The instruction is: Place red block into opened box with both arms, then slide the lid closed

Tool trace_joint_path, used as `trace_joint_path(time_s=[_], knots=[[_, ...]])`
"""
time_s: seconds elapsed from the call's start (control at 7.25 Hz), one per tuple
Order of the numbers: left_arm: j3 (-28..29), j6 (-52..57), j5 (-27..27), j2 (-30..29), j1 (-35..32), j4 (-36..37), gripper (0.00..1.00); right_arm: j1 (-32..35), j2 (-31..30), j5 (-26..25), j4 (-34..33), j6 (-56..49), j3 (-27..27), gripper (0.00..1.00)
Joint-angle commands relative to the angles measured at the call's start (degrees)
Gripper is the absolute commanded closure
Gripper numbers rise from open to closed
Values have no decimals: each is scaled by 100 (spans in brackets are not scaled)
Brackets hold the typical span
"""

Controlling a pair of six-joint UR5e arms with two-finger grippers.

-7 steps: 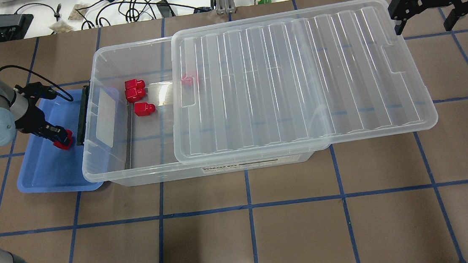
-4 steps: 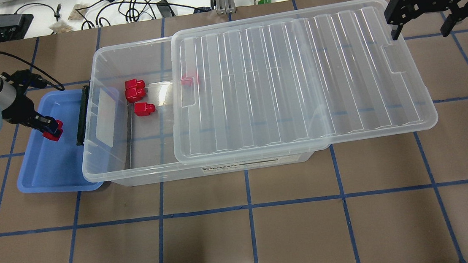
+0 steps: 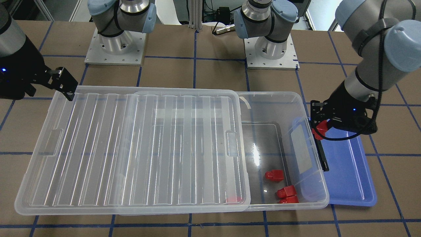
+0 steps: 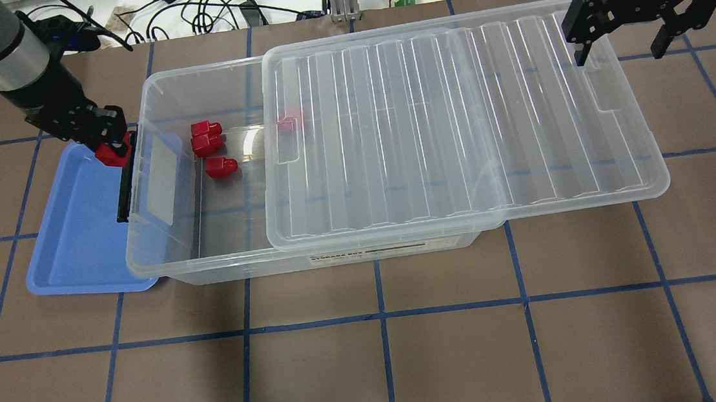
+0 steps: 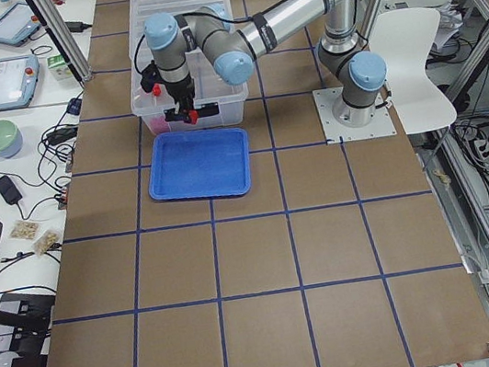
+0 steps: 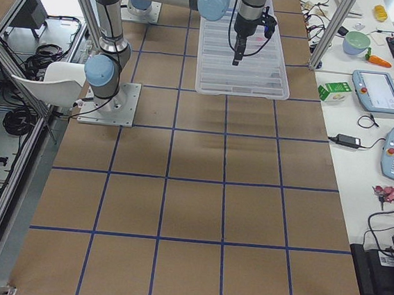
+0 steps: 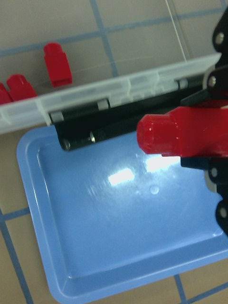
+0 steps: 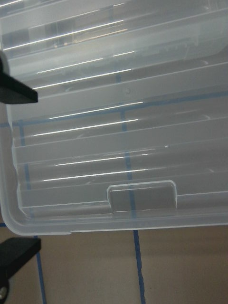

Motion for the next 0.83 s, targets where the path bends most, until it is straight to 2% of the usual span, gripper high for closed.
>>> trace_joint_path(time_s=[0.0, 0.28, 0.69], knots=[[-155, -1167, -25, -64, -621, 46, 100, 379, -317, -54, 22, 230, 235, 0], [-610, -1530, -156, -135, -755, 589, 100, 635, -686, 41, 161, 493, 385, 0], [-1664, -1629, -165, -152, -782, 2002, 100, 803, -713, 50, 241, 469, 483, 0]])
